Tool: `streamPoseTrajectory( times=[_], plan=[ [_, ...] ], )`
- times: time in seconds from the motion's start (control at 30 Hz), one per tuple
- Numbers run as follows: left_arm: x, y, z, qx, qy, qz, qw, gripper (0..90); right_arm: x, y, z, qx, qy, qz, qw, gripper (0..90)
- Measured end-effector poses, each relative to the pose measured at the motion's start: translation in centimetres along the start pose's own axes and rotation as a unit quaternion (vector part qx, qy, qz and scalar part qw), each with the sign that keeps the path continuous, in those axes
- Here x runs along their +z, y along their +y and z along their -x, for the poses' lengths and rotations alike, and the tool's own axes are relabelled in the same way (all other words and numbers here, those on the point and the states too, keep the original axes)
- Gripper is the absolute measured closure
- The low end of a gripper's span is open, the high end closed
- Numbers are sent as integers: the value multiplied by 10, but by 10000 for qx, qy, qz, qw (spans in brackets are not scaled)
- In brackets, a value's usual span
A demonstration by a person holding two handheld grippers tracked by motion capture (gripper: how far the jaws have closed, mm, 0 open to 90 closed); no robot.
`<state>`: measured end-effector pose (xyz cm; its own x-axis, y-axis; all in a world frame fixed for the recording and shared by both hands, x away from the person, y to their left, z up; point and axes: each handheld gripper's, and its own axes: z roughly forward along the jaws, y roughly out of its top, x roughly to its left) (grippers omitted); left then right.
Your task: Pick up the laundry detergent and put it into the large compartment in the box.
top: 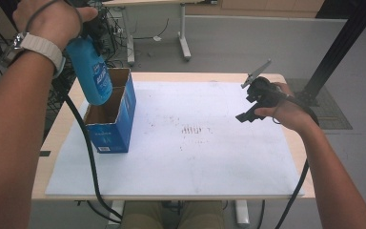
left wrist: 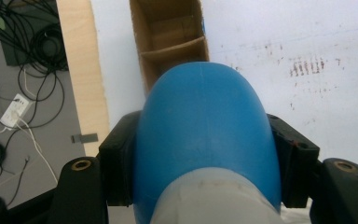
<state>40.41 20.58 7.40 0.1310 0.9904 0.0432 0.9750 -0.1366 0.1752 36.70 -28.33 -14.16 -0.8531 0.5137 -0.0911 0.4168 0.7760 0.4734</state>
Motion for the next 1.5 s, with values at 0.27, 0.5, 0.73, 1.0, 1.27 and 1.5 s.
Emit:
streamPoseTrajectory(
  times=[0.27, 0.5, 0.73, 1.0, 1.27, 1.5],
  plan=[
    [7, 2, -3, -29, 13, -61, 10000, 372, 0, -1, 0, 11, 6, 6, 10000, 143],
    [11, 4, -5, -43, 14, -78, 10000, 373, -1, -2, 0, 19, -7, -6, 10000, 143],
    [17, 4, -5, -47, 64, -69, 9999, 373, 1, -4, 1, 42, 3, -8, 10000, 143],
    [25, 6, -8, -44, 25, -109, 9999, 373, 2, -5, 1, 50, 8, -13, 10000, 144],
    [32, 7, -10, -58, 20, -123, 9999, 373, 3, -5, 2, 69, 7, -19, 10000, 143],
    [38, 8, -12, -26, -3, -131, 9999, 373, 4, -3, 2, 58, 20, -16, 10000, 144]
  ],
)
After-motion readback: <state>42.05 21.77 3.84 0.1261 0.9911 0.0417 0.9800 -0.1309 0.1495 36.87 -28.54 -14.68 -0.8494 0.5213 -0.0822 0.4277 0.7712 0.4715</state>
